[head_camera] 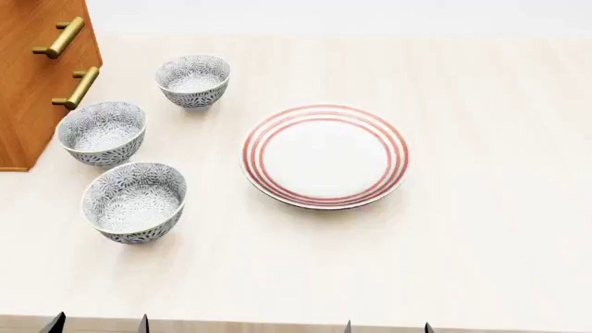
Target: Open the top drawer of the cabinet.
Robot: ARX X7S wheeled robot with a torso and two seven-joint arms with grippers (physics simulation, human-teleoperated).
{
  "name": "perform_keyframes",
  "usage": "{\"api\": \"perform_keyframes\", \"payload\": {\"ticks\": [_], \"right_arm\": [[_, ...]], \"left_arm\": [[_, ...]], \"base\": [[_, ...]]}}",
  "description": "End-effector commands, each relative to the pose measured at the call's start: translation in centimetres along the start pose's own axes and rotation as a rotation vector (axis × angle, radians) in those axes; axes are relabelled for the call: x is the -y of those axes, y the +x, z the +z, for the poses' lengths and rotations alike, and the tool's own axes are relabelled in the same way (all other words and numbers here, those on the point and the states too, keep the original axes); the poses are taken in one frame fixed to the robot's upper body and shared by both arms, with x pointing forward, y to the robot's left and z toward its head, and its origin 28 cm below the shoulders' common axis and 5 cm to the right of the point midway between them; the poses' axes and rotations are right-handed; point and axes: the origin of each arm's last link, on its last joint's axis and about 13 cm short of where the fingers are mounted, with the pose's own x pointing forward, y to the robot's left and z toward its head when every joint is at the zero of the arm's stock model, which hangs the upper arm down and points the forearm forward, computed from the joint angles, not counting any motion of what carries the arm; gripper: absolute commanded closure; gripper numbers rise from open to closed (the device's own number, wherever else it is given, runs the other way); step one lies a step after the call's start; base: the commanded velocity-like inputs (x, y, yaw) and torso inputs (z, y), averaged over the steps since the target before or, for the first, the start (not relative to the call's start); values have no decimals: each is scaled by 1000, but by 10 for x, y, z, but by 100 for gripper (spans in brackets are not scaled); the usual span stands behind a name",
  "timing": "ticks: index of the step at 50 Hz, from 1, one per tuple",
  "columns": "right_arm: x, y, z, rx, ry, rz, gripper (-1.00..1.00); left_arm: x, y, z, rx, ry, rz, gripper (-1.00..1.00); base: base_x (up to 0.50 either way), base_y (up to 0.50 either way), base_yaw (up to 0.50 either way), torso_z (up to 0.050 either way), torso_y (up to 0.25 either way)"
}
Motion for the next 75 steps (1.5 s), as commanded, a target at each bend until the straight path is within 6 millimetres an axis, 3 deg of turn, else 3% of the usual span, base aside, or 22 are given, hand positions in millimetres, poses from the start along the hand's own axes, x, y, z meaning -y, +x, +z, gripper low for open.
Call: {"api": "perform_keyframes", "payload": {"ticks": [1,75], "right_arm": [[-1,1,-2,-16,-8,-6,-100],[0,1,-1,-22,-20,-22,-100]], "left_arm": [[0,0,0,0,-1,0,-100],[0,0,0,0,1,-3,-100]], "base": [[0,0,0,0,0],[0,0,0,0,0]]}}
